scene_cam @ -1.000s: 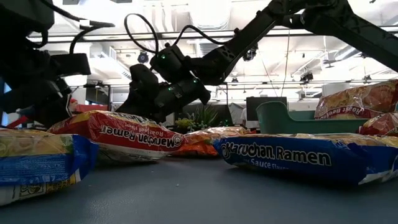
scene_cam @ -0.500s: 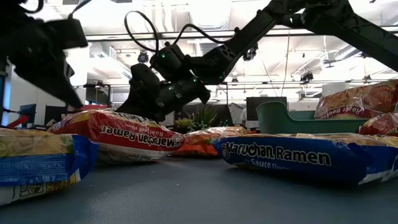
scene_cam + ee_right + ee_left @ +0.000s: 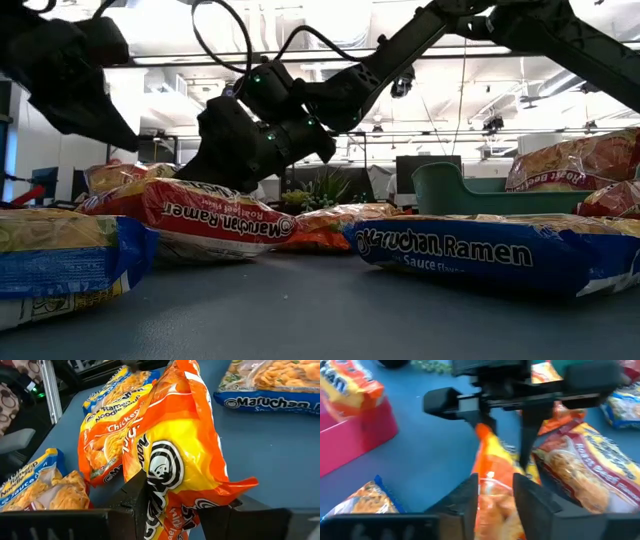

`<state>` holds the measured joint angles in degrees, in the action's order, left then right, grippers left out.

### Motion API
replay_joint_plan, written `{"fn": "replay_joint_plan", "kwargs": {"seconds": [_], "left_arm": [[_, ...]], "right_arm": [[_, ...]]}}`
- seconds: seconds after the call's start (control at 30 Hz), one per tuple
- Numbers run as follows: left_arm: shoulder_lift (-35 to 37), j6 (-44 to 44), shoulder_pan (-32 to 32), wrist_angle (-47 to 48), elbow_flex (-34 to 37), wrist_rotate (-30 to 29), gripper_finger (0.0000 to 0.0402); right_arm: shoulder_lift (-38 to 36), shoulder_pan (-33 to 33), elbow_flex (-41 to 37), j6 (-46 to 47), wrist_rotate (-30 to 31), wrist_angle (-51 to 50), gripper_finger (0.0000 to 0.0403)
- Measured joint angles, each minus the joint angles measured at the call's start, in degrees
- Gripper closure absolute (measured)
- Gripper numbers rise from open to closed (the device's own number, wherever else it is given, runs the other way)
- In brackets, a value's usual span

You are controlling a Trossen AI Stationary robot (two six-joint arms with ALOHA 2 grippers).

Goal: Sort Maruchan noodles
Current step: Put the orange noodle pack into the red bin

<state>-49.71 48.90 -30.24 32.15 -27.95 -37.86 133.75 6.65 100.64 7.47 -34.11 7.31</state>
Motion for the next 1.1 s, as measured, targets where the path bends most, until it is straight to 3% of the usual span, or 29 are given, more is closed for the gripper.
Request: {"fn": "replay_joint_plan", "kwargs": {"seconds": [0.2, 0.37, 1.1], "left_arm": [[-0.8, 2.2, 0.1, -3.9, 2.4, -3.7, 0.0201], [-1.6, 0.4, 0.1, -6.3, 3.0, -4.3, 0.0159], [-2.8, -2.4, 1.1, -20.5, 10.2, -3.7, 0.0164]], "right_arm": [[-0.5, -0.1, 0.0, -1.1, 0.0, -0.1, 0.0280], [-0.5, -0.1, 0.0, -1.2, -0.1, 0.0, 0.0281], [-1.2, -0.4, 0.0, -2.2, -0.2, -1.5, 0.0281]]}}
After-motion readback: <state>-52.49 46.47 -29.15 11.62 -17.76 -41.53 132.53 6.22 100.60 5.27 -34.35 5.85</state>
